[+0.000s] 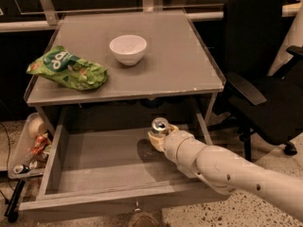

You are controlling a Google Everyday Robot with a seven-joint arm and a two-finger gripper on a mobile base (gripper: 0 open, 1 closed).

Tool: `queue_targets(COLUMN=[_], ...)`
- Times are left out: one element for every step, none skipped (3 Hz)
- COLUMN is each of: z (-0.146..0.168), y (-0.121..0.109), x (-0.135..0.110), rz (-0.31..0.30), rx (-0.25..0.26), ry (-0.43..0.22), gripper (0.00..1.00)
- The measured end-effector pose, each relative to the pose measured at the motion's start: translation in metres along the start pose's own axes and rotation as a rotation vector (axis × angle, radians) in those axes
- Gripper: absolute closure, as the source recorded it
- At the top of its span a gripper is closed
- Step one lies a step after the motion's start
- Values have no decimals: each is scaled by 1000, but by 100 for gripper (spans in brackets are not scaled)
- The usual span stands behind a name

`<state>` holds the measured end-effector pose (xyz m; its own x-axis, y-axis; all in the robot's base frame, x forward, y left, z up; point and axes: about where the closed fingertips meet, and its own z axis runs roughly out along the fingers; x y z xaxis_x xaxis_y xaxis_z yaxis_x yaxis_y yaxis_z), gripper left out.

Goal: Place redbull can into top drawer

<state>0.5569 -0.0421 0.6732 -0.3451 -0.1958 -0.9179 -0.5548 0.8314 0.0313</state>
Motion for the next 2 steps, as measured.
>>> queue_targets(z=[5, 8], y=[-5, -7], x=[-1, 3], rz=[-21, -21], rx=[20, 33], ry=[-16, -24], gripper=[100, 100])
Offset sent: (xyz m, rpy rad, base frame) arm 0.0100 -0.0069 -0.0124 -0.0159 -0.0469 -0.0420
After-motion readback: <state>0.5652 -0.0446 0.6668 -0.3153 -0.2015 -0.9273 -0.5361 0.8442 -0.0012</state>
